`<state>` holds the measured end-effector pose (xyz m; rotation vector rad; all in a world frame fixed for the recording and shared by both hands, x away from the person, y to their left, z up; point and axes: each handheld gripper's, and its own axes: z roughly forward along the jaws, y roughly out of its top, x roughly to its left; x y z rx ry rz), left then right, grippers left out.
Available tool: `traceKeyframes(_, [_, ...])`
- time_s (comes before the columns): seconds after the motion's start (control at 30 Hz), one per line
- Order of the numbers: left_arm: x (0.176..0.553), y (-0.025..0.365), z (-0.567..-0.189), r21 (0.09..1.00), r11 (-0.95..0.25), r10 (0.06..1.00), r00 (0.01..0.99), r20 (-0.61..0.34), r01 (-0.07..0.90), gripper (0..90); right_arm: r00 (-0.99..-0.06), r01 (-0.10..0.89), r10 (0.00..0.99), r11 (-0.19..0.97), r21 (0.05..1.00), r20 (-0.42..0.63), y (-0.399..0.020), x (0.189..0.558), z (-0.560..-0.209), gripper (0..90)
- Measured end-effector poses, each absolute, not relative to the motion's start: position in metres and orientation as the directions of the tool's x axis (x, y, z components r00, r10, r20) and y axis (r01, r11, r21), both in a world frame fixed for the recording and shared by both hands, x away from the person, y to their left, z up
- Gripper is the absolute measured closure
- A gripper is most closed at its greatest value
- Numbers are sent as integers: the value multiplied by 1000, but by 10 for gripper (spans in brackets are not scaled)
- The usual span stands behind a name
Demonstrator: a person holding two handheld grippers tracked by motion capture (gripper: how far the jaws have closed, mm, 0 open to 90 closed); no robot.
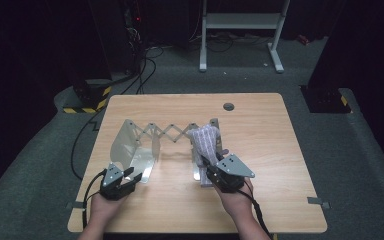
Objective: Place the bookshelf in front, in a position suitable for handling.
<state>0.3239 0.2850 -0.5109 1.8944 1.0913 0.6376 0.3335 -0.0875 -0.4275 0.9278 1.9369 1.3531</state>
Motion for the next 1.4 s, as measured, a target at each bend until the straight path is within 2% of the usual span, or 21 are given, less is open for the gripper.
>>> traceKeyframes(0.13, [323,305,-511,858,-199,911,411,-15,474,561,-559,259,826,263,929,-78,-91,341,-444,657])
traceKeyframes(0.23, [325,310,-511,860,-182,921,388,-20,477,555,-552,273,829,279,921,-88,-91,343,-450,657])
traceKeyframes(0.33, [329,314,-509,869,-167,934,356,-12,466,493,-544,294,833,297,908,-97,-93,346,-457,657])
traceKeyframes(0.47, [341,315,-503,889,-156,942,334,4,430,486,-524,316,845,304,899,-102,-98,350,-464,657])
traceKeyframes(0.57, [348,313,-497,907,-146,942,334,7,394,539,-502,332,859,303,893,-105,-104,353,-468,657])
traceKeyframes(0.6, [349,312,-496,915,-147,942,336,13,377,622,-486,342,868,297,892,-103,-110,355,-469,658])
traceKeyframes(0.67, [352,308,-495,916,-164,941,337,33,365,651,-478,346,872,296,890,-105,-112,355,-469,657])
traceKeyframes(0.8, [354,302,-496,919,-179,942,329,58,352,822,-446,359,887,300,884,-120,-123,357,-472,658])
traceKeyframes(0.93, [353,294,-496,920,-184,934,354,53,348,851,-416,366,896,319,874,-153,-131,357,-475,658])
traceKeyframes(1.07, [350,279,-496,919,-218,909,411,68,329,856,-355,388,922,298,872,-157,-149,362,-475,658])
traceKeyframes(1.17, [350,277,-496,920,-223,907,415,75,322,860,-336,397,929,287,871,-153,-157,364,-476,658])
traceKeyframes(1.4, [358,285,-497,926,-196,926,372,66,322,827,-374,405,915,307,861,-151,-148,363,-479,657])
